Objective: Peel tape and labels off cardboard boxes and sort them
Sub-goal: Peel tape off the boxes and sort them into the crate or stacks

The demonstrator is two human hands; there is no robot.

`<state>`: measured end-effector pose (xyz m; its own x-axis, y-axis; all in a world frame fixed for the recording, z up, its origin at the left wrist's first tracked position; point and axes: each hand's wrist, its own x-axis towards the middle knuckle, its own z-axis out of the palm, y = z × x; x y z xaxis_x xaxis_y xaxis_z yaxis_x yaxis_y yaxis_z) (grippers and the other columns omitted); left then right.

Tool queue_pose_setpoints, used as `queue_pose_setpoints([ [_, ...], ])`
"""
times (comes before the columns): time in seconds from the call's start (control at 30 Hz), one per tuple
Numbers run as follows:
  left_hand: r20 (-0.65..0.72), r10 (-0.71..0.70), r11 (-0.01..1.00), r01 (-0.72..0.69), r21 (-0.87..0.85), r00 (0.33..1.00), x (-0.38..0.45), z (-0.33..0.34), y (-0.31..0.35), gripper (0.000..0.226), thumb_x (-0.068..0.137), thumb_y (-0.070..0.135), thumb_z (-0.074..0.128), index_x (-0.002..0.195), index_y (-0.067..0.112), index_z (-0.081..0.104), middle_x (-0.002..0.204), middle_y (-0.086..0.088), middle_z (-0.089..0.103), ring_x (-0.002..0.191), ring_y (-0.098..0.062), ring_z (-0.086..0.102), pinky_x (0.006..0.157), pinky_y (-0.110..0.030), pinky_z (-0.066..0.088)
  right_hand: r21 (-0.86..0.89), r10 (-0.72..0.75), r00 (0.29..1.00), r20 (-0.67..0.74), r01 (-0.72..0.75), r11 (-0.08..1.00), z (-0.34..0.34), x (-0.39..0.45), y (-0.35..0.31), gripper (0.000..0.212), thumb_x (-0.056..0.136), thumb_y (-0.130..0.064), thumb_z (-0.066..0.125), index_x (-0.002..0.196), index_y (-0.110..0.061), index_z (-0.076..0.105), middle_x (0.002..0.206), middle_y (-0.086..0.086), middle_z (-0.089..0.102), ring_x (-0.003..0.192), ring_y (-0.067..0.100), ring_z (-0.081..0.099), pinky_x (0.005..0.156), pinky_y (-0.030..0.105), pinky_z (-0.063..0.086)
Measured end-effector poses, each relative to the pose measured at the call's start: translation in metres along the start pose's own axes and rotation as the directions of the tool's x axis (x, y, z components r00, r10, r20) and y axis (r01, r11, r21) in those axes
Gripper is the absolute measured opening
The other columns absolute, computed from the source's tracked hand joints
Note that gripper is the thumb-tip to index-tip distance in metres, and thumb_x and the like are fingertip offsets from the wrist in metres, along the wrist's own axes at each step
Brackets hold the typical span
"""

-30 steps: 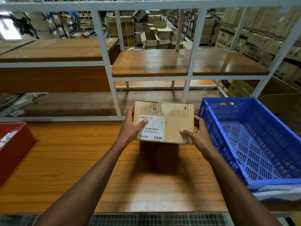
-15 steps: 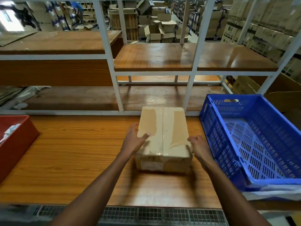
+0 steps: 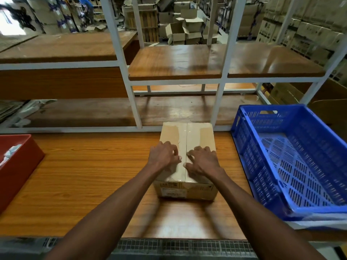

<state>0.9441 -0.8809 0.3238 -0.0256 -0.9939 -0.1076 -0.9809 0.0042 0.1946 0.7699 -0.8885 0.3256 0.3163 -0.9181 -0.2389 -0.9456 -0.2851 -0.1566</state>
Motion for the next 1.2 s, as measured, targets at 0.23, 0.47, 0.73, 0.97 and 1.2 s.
queue_pose_setpoints([
  [0.23,0.081,-0.05,0.998,0.054,-0.044,0.995,0.04,0.006,0.003,0.06,0.101,0.058,0.047,0.157,0.04,0.031,0.167,-0.001,0.021,0.15,-0.042,0.014,0.112,-0.069,0.026,0.161,0.055,0.995,-0.078,-0.042,0.986,-0.02,0.031,0.011,0.034,0.094,-0.053,0.062,0.112,-0.028,0.075,0.124,0.002,0.067,0.119,0.028,0.056,0.1,0.046,0.041],
  [0.47,0.058,-0.026,0.938,0.045,-0.344,0.998,0.062,0.007,-0.021,0.083,0.087,0.056,0.073,0.156,0.035,0.034,0.159,-0.005,0.027,0.143,-0.039,0.018,0.114,-0.054,0.029,0.562,0.367,0.928,-0.068,-0.268,0.782,-0.018,0.063,0.052,0.091,0.081,-0.042,0.083,0.156,-0.029,0.033,0.161,0.009,0.027,0.143,0.038,0.031,0.114,0.056,0.034],
  [0.73,0.515,-0.209,0.245,0.555,-0.795,0.831,0.029,0.024,-0.05,0.085,0.073,0.062,0.084,0.136,0.008,0.06,0.116,-0.013,0.075,0.102,-0.032,0.073,0.088,-0.049,0.061,0.854,0.169,0.867,0.469,-0.494,0.163,0.011,0.044,0.076,0.075,0.08,-0.062,0.079,0.133,-0.015,0.054,0.116,0.014,0.072,0.106,0.033,0.071,0.09,0.052,0.058],
  [0.97,0.223,-0.148,0.283,0.257,-0.924,0.964,0.007,0.016,-0.037,0.066,0.078,0.055,0.083,0.131,0.024,0.06,0.117,-0.005,0.075,0.104,-0.025,0.073,0.09,-0.048,0.061,0.96,0.147,0.977,0.154,-0.183,0.212,-0.003,0.013,0.073,0.053,0.09,-0.047,0.076,0.133,-0.025,0.054,0.117,0.004,0.072,0.106,0.024,0.07,0.086,0.043,0.059],
  [1.2,-0.037,-0.053,0.275,-0.021,-0.961,0.998,-0.03,0.021,-0.031,0.103,0.071,0.044,0.089,0.151,0.056,0.024,0.144,0.004,0.05,0.127,-0.018,0.056,0.097,-0.043,0.055,0.998,0.137,0.99,-0.034,0.025,0.06,-0.002,-0.02,0.092,0.082,0.079,-0.037,0.067,0.153,-0.042,0.032,0.139,-0.001,0.056,0.123,0.025,0.056,0.095,0.056,0.052],
])
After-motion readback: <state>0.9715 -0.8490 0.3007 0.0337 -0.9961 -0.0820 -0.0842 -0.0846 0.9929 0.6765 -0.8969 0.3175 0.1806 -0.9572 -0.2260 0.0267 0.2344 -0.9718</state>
